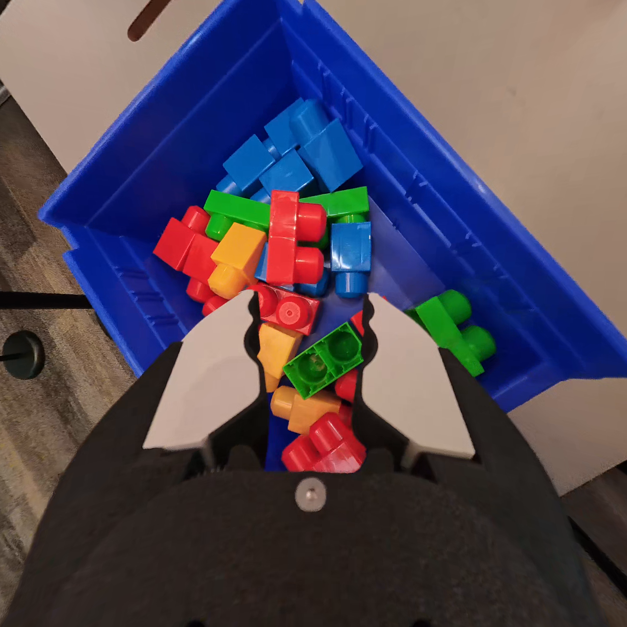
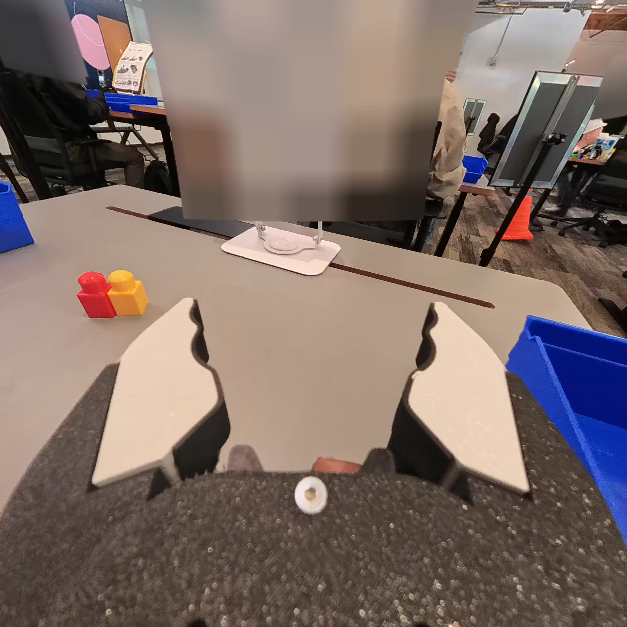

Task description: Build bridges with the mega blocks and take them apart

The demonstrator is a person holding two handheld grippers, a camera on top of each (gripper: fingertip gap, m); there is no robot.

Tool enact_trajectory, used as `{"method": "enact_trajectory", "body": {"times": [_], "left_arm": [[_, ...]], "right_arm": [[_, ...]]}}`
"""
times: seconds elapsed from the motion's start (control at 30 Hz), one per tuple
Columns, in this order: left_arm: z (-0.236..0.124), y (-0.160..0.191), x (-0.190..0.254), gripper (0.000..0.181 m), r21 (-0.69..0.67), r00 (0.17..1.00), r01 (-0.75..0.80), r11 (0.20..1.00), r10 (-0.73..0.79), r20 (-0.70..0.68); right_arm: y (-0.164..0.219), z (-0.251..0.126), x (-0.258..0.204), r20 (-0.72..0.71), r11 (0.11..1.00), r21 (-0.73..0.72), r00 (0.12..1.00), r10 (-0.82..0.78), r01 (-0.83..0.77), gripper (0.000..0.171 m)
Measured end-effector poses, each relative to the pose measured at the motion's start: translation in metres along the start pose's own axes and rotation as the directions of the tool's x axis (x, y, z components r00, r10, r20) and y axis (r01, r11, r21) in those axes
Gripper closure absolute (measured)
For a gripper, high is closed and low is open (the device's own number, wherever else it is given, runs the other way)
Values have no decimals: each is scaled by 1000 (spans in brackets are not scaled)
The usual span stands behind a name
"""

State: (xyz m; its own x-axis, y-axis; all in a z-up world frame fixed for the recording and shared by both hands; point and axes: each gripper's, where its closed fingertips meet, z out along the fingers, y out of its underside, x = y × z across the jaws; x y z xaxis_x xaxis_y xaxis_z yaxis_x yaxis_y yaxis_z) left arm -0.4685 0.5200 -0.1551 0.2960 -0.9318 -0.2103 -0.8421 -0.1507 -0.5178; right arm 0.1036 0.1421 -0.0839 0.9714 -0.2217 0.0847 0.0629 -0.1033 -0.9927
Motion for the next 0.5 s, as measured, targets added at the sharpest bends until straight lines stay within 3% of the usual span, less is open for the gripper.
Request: {"method": "enact_trajectory", "body": {"times": [0.3,0.5], "left_arm": [[6,16,8,133,-66,990,-139,988,139,-4],[3,34,22,141,-129,978,-191,973,177,-113]], "right_arm": [[-1,1,-2,-2,1000,-1,1000,-4,4,50],[-2,2,-2,0,1000,-1,1000,-5,5,50]]}}
